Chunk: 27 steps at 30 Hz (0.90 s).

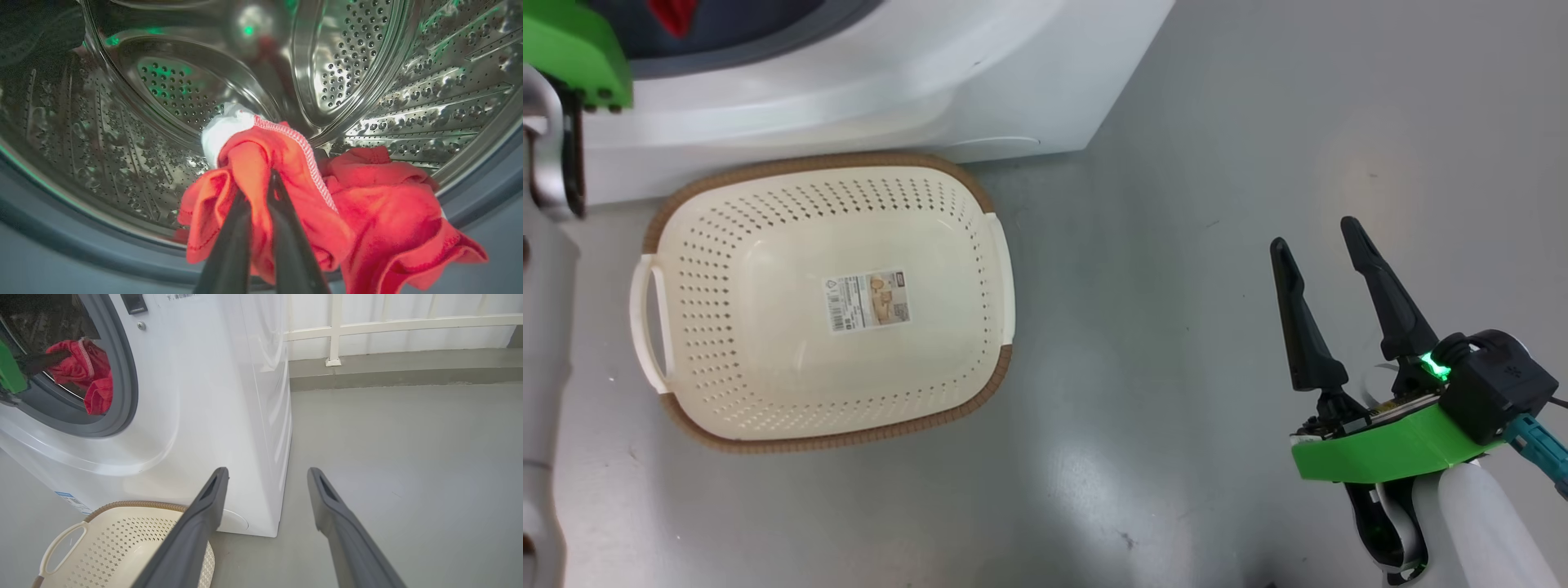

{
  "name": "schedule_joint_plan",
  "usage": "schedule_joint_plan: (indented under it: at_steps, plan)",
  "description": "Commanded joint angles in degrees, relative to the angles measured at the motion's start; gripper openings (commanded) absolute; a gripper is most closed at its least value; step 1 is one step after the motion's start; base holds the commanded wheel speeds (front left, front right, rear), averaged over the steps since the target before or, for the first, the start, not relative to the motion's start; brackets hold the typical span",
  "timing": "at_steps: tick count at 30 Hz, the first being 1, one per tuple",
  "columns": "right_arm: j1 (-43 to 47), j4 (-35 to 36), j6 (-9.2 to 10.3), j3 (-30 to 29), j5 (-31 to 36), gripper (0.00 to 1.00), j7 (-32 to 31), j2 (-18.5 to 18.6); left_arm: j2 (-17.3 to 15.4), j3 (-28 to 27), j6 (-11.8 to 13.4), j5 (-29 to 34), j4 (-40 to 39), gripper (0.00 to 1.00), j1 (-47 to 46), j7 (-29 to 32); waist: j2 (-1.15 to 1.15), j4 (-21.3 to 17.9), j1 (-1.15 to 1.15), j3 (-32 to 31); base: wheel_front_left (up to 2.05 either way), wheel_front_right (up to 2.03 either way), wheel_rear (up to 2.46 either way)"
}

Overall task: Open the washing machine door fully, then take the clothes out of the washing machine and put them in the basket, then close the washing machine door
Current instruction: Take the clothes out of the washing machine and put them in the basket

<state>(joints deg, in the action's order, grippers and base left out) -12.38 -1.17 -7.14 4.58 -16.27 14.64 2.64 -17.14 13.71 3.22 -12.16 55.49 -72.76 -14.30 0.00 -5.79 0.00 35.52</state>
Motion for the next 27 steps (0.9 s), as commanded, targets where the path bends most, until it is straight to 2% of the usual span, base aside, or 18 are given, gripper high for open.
schedule_joint_plan:
  at_steps: [1,13,27]
  plan:
    - [-0.49,1.04,-0.35,1.35,0.63,1.00,0.36,0.23,-3.28,-1.42,0.85,-0.34,-3.04,0.00,1.73,-0.68,0.00,0.44,0.00,-0.65,0.00,0.00,0.00]
    - [-0.21,-0.29,-0.35,1.49,1.17,1.00,0.36,0.23,-2.62,-4.44,2.77,-0.03,-22.96,0.00,18.05,-0.69,0.00,2.09,0.00,-5.68,0.00,0.00,0.00]
    - [1.30,-2.03,-0.35,1.75,0.97,1.00,0.36,0.23,-2.77,-7.03,3.27,-0.40,-33.99,0.00,32.74,-0.70,0.00,2.69,0.00,-13.01,0.00,0.00,0.00]
